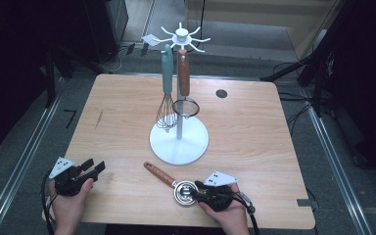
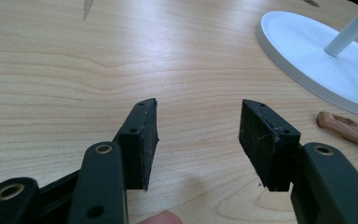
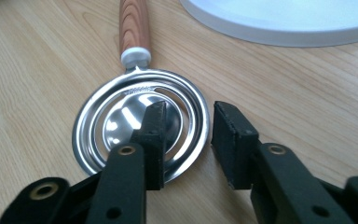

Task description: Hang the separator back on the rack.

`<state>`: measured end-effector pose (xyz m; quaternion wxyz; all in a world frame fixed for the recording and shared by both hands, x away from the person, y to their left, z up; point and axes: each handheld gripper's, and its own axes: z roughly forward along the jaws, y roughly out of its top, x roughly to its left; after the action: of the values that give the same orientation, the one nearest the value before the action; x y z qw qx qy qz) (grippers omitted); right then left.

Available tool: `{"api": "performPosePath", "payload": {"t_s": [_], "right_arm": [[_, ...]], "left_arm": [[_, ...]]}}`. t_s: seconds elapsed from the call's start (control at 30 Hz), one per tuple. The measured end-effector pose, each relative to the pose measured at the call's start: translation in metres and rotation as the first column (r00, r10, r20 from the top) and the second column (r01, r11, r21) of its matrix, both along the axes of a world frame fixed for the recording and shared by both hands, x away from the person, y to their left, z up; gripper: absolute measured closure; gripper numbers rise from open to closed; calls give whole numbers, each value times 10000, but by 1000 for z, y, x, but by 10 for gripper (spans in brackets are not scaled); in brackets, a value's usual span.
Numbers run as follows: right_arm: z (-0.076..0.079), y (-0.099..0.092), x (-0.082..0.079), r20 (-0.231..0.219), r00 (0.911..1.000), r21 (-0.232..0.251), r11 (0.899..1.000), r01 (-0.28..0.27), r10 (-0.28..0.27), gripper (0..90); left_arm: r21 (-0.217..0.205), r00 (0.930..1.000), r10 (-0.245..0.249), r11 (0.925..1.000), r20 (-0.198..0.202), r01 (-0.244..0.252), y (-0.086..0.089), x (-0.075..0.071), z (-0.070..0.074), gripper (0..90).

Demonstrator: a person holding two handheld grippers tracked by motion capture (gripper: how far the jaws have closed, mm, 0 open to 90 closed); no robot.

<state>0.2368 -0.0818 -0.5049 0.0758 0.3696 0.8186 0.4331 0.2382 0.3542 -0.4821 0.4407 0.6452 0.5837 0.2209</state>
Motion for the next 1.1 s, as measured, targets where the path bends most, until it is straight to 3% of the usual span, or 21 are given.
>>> {"api": "performPosePath", "payload": {"t_s": [0.27, 0.8, 1.1], "right_arm": [[1, -6, -4, 83, 10000, -182, 9998, -28, 30, 684], [2, -35, -12, 168, 9998, -269, 9996, 101, -96, 681], [2, -57, -13, 146, 9987, -252, 9984, 501, -497, 664]], "left_arm": [[51, 9999, 120, 9999, 112, -121, 5, -1, 1, 477], [-154, 9999, 5, 9999, 112, -4, 5, 0, -3, 480], [-237, 10000, -9, 9997, 91, 11, 6, 1, -3, 480]]}}
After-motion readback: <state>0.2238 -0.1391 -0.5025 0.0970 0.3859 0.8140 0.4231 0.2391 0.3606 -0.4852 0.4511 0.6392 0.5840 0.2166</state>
